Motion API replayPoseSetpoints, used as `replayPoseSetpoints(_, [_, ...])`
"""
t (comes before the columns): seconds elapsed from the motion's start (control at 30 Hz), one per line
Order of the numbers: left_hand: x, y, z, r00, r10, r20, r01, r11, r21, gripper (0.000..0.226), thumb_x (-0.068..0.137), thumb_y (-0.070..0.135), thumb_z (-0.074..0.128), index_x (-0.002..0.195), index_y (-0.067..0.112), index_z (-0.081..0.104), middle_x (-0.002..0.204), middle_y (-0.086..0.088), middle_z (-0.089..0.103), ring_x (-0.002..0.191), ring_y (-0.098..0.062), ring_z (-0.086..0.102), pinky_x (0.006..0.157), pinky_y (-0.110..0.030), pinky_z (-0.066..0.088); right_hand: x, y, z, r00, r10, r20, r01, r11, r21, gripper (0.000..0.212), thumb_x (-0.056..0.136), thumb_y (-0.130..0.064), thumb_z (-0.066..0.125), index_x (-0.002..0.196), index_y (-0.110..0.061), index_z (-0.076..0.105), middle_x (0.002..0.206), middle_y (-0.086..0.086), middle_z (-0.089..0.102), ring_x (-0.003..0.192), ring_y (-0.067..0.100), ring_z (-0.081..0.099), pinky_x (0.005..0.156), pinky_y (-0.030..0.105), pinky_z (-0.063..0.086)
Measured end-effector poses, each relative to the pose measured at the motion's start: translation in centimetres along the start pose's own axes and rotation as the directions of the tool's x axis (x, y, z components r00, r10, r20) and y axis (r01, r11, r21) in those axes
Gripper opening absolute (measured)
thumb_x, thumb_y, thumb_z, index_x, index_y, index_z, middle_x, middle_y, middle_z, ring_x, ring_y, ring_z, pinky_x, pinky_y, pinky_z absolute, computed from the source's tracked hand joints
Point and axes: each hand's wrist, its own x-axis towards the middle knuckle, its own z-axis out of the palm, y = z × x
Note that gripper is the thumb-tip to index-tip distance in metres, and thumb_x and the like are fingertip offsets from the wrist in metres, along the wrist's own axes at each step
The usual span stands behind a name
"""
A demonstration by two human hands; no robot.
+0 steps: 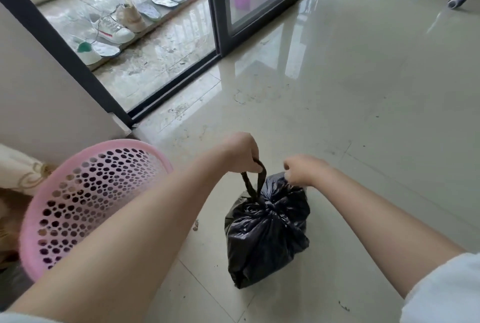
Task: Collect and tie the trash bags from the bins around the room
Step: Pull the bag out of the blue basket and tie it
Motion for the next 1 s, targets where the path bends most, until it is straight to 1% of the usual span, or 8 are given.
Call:
replayPoseSetpoints(0.13, [-2.6,5.9,-3.7,0.991,0.013,-0.136,0.002,0.994,0.108,0.021,0.094,0.012,0.046,0.102,0.004,0.064,0.088,-0.012,0.056,0.087,-0.031,0.059,0.062,-0.029,0.037,-5.6,1.8,-7.2,0.978,0.154,-0.139,-0.142,0.985,0.094,0.031,0.089,-0.013,0.039,0.116,-0.009,0.054,0.125,0.012,0.058,0.114,0.031,0.055,0.087,0.033,0.045])
replayPoseSetpoints(0.27, [-5.5,13.0,-10.1,0.989,0.084,-0.121,-0.058,0.978,0.203,0.018,0.089,-0.006,0.04,0.087,0.008,0.052,0.071,-0.005,0.041,0.083,-0.031,0.047,0.059,-0.027,0.033,-12.5,5.9,-15.7,0.944,0.25,-0.214,-0.221,0.963,0.152,0.032,0.091,-0.014,0.038,0.119,-0.007,0.051,0.128,0.013,0.055,0.118,0.032,0.051,0.089,0.035,0.043])
replayPoseSetpoints(0.3, [-6.3,14.7,-12.2,0.986,0.101,-0.132,-0.072,0.975,0.208,0.022,0.089,-0.007,0.039,0.09,0.008,0.054,0.076,-0.007,0.047,0.087,-0.032,0.048,0.058,-0.027,0.034,-14.5,7.2,-17.8,0.935,0.28,-0.216,-0.243,0.952,0.185,0.032,0.091,-0.014,0.037,0.119,-0.007,0.05,0.128,0.014,0.054,0.118,0.032,0.05,0.09,0.035,0.043])
replayPoseSetpoints(0.37, [-8.0,18.1,-16.3,0.976,0.142,-0.167,-0.103,0.969,0.223,0.029,0.09,-0.007,0.036,0.107,0.004,0.056,0.104,-0.012,0.058,0.106,-0.03,0.051,0.066,-0.028,0.037,-18.8,10.0,-21.9,0.926,0.314,-0.209,-0.263,0.935,0.238,0.034,0.091,-0.012,0.036,0.122,-0.007,0.048,0.13,0.013,0.051,0.118,0.031,0.049,0.09,0.035,0.042])
replayPoseSetpoints(0.43, [-9.9,21.7,-20.4,0.967,0.181,-0.178,-0.132,0.957,0.258,0.032,0.091,-0.005,0.033,0.115,0.002,0.053,0.119,-0.012,0.055,0.116,-0.026,0.048,0.077,-0.03,0.041,-23.1,12.7,-25.8,0.918,0.333,-0.217,-0.272,0.924,0.269,0.036,0.09,-0.012,0.036,0.125,-0.007,0.046,0.131,0.013,0.05,0.118,0.031,0.048,0.089,0.035,0.042])
replayPoseSetpoints(0.7, [-15.2,39.4,-36.9,0.892,0.349,-0.288,-0.207,0.88,0.428,0.027,0.094,0.0,0.036,0.115,0.001,0.052,0.117,-0.014,0.057,0.114,-0.028,0.05,0.082,-0.034,0.045,-39.9,24.7,-41.9,0.82,0.382,-0.426,-0.261,0.912,0.316,0.036,0.09,-0.014,0.038,0.125,-0.007,0.047,0.132,0.014,0.049,0.12,0.033,0.046,0.094,0.035,0.04])
replayPoseSetpoints(0.87, [-17.8,49.7,-42.0,0.844,0.419,-0.336,-0.226,0.844,0.486,0.028,0.091,-0.003,0.039,0.111,-0.001,0.058,0.115,-0.015,0.057,0.112,-0.03,0.052,0.089,-0.037,0.044,-48.3,31.2,-46.0,0.774,0.417,-0.476,-0.27,0.898,0.347,0.04,0.091,-0.016,0.039,0.13,-0.011,0.045,0.137,0.011,0.046,0.125,0.03,0.041,0.1,0.034,0.037])
replayPoseSetpoints(1.0, [-17.6,57.2,-43.4,0.823,0.46,-0.332,-0.258,0.825,0.503,0.024,0.094,0.004,0.042,0.112,0.001,0.059,0.115,-0.013,0.058,0.11,-0.029,0.054,0.083,-0.034,0.045,-52.2,36.1,-47.0,0.713,0.504,-0.486,-0.318,0.852,0.416,0.04,0.091,-0.016,0.039,0.13,-0.011,0.046,0.137,0.011,0.046,0.126,0.03,0.041,0.1,0.036,0.037])
